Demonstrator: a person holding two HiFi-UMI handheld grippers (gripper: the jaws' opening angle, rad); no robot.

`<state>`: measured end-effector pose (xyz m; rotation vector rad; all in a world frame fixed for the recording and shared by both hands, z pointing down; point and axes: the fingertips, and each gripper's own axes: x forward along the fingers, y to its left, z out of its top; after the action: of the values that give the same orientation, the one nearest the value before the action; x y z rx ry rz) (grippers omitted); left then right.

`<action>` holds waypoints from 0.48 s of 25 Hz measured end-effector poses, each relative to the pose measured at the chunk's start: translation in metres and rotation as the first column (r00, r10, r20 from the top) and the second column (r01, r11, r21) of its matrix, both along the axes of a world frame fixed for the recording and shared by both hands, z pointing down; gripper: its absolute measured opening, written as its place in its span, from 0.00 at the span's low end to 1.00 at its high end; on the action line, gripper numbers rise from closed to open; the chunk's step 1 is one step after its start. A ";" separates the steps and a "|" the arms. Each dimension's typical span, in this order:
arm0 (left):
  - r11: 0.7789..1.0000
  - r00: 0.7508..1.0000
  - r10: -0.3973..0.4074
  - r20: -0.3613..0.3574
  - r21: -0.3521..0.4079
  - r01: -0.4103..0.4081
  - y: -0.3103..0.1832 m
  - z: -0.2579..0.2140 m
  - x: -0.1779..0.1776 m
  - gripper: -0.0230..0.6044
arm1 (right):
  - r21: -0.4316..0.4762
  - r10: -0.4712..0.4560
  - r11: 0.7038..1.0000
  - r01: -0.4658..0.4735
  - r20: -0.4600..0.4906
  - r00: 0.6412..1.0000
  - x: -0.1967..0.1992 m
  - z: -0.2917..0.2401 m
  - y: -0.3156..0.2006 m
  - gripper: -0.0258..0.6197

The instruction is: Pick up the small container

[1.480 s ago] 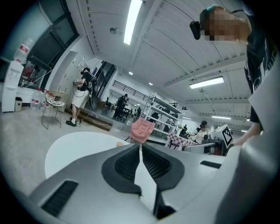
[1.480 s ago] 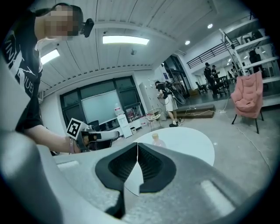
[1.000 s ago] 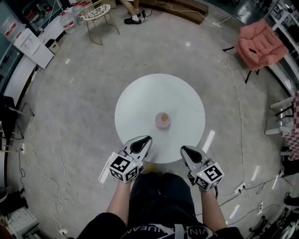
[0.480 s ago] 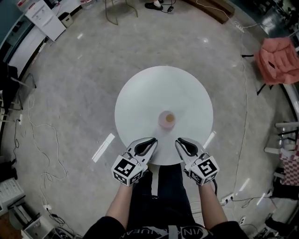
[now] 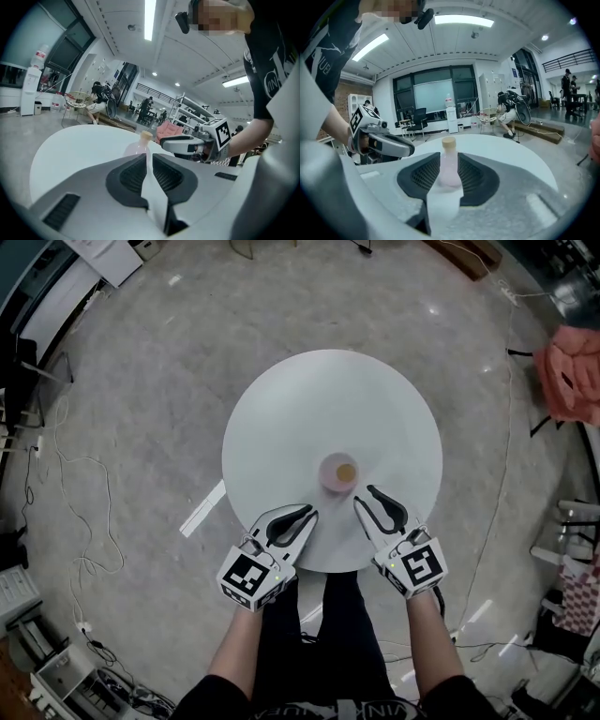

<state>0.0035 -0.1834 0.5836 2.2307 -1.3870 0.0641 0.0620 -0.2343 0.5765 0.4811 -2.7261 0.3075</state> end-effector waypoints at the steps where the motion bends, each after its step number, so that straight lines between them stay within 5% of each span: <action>1: 1.000 1.000 0.002 0.005 0.005 -0.002 -0.002 0.001 0.001 0.07 | 0.012 -0.012 1.000 0.012 0.003 1.000 -0.002 0.001 -0.003 0.20; 7: 1.000 0.990 -0.015 0.138 -0.001 0.016 -0.012 0.015 0.001 0.07 | 0.051 -0.073 0.996 0.071 0.030 0.997 -0.025 0.004 -0.014 0.34; 12: 0.999 0.989 -0.038 0.143 0.007 0.037 -0.017 0.021 0.002 0.07 | 0.099 -0.069 0.993 0.062 0.074 0.995 -0.048 0.002 -0.021 0.35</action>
<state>0.0059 -0.2009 0.6047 2.2400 -1.5048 0.2125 0.0144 -0.2550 0.5787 0.4127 -2.8352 0.1810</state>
